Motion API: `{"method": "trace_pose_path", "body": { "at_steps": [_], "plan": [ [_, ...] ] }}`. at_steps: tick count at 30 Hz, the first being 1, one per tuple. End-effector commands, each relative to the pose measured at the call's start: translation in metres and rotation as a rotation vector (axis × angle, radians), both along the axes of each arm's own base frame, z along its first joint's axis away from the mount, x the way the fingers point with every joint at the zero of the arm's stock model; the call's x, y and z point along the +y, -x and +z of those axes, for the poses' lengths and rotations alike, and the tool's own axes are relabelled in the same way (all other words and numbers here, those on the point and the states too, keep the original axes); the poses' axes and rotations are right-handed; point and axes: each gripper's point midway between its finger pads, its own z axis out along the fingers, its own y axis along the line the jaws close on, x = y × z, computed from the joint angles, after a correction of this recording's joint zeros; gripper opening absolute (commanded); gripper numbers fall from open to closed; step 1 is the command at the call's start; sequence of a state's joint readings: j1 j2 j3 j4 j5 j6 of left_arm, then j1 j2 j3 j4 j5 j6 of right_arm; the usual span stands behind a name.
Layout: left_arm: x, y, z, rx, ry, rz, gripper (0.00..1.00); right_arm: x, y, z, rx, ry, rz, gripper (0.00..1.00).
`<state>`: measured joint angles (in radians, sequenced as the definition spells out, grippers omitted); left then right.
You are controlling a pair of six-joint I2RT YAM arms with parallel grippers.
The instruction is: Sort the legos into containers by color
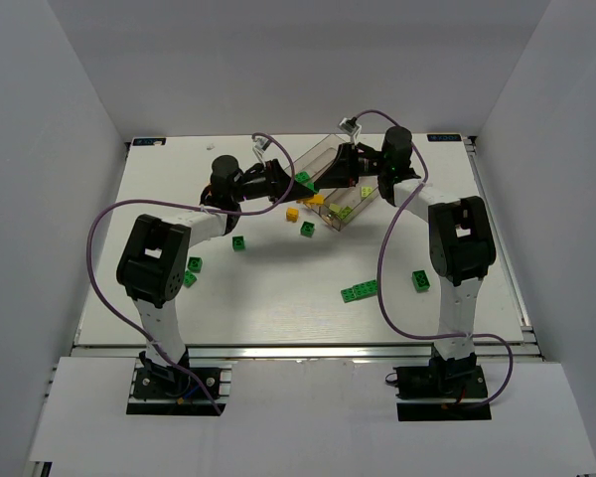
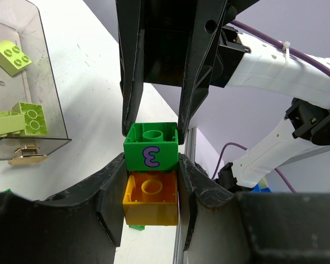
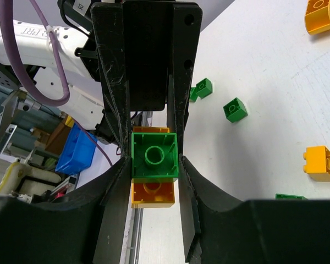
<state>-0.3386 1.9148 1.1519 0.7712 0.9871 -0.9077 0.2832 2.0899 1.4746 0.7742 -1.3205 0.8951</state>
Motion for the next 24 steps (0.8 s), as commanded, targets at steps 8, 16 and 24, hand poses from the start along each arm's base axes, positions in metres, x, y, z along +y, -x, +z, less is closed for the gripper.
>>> {"method": "trace_pose_path", "body": {
  "at_steps": [8, 16, 24],
  "plan": [
    [0.0058, 0.0192, 0.0154, -0.030, -0.009, -0.053, 0.07, -0.0257, -0.0250, 0.0113, -0.073, -0.025, -0.083, 0.13],
    [0.0062, 0.0199, 0.0144, -0.029, -0.015, -0.052, 0.08, -0.0268, -0.0266, 0.0101, -0.070, -0.025, -0.087, 0.12],
    [0.0066, 0.0208, 0.0141, -0.027, -0.018, -0.052, 0.08, -0.0301, -0.0278, 0.0103, -0.073, -0.028, -0.093, 0.11]
  ]
}}
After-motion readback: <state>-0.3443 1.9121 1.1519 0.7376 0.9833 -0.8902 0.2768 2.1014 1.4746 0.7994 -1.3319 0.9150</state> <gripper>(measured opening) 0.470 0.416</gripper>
